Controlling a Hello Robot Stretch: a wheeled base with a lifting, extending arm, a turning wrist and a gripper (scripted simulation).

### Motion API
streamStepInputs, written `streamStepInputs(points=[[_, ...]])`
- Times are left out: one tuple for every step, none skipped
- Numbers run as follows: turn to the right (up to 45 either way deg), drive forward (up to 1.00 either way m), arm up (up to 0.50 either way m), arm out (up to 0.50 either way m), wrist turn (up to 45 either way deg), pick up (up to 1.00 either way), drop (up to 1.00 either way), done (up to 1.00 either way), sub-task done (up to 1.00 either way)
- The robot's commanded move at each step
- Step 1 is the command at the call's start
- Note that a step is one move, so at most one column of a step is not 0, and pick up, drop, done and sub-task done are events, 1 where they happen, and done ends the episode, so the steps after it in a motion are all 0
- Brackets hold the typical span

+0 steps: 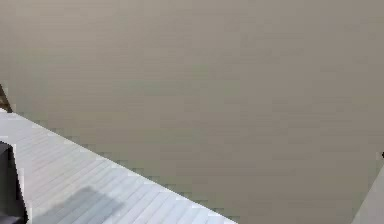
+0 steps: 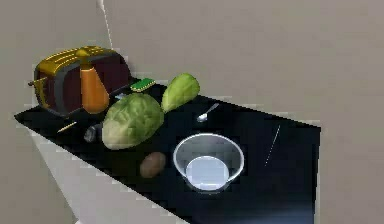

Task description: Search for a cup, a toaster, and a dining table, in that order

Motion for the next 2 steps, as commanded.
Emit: streamStepInputs(points=[[0.0,0.55,0.00,0.00,0.0,0.00,0.00,0.00,0.00],[45.0,0.00,0.00,0.00,0.0,0.00,0.00,0.00,0.00]])
